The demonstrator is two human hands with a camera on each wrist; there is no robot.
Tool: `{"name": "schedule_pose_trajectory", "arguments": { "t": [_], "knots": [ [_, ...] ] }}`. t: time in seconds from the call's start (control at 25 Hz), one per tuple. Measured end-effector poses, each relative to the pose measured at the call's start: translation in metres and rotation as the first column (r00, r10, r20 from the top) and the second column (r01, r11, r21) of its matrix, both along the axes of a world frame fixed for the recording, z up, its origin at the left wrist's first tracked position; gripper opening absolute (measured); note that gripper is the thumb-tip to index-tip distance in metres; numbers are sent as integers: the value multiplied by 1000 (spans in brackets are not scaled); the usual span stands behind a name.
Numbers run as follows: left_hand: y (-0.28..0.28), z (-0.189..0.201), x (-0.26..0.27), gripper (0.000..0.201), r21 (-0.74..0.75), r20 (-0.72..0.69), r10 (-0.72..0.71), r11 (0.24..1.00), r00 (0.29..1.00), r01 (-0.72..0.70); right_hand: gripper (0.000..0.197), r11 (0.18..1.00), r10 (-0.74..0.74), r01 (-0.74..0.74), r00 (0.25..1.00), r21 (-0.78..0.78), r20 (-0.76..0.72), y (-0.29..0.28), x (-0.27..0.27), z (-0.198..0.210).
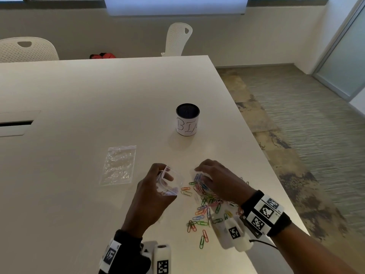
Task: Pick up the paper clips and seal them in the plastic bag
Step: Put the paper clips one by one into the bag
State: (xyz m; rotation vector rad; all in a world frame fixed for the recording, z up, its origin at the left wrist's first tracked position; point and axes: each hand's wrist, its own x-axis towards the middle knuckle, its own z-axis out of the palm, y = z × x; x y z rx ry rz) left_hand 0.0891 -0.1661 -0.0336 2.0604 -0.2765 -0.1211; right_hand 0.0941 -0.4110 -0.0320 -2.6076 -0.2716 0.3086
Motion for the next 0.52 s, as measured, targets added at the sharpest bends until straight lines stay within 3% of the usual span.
{"name": "schedule_pose_trajectory", "arguments": {
  "t": [0.12,0.24,0.4,0.52],
  "knots": [
    [1,1,0,51,3,2,-1,1000,1000,1,31,986,141,-145,989,-85,-49,1,-2,2],
    [3,1,1,52,8,8,-5,1000,1000,5,34,979,174,-185,978,-91,-113,0,-9,13],
    [6,0,1,53,19,10,-3,1000,1000,3,94,938,202,-223,974,-267,-104,-6,-18,13],
    [6,1,1,53,15,8,-10,1000,1000,10,90,937,210,-230,972,-264,-104,-3,-22,4]
  ]
}}
